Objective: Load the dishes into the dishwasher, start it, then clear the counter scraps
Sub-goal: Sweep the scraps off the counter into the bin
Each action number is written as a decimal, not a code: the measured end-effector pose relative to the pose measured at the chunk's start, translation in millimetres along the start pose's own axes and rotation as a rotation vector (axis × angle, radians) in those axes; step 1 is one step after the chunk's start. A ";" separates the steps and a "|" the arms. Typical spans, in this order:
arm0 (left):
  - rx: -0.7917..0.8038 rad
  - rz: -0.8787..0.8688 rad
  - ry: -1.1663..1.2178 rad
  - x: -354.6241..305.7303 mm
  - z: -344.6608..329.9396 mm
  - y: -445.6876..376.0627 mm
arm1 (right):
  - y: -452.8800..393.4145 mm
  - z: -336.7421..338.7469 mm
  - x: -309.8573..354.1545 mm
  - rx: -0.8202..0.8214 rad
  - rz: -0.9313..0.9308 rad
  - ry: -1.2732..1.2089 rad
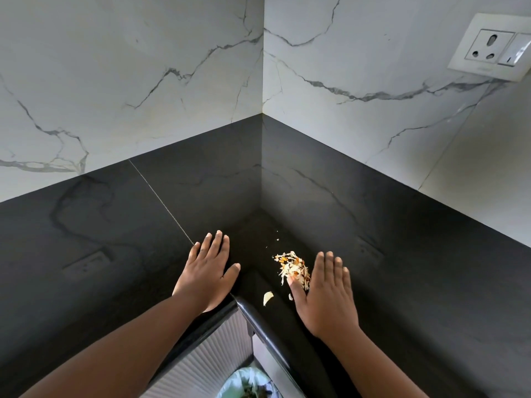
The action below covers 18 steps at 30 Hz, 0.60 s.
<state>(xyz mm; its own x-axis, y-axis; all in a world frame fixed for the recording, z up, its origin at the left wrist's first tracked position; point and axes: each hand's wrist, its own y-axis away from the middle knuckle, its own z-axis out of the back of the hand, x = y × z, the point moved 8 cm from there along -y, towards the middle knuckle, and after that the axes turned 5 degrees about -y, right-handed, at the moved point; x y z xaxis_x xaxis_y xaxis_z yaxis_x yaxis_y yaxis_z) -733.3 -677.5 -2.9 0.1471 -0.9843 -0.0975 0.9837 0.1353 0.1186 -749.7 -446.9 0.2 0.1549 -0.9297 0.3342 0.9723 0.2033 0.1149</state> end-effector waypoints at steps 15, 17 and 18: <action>0.011 0.005 -0.007 0.7 -0.1 -1.4 | -15.9 0.8 32.3 -0.150 0.002 -0.117; 0.010 0.004 -0.003 0.5 0.5 -0.5 | -22.3 5.1 29.1 -0.189 0.012 -0.222; 0.009 0.002 -0.002 0.2 0.9 0.2 | -24.5 9.8 25.6 -0.225 0.025 -0.338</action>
<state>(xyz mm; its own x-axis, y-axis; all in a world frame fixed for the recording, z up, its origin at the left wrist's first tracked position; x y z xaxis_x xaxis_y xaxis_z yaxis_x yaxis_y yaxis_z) -733.2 -677.9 -2.0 0.1488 -0.9843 -0.0950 0.9824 0.1362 0.1277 -771.3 -472.7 15.1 0.1498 -0.7644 0.6271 0.9887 0.1176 -0.0928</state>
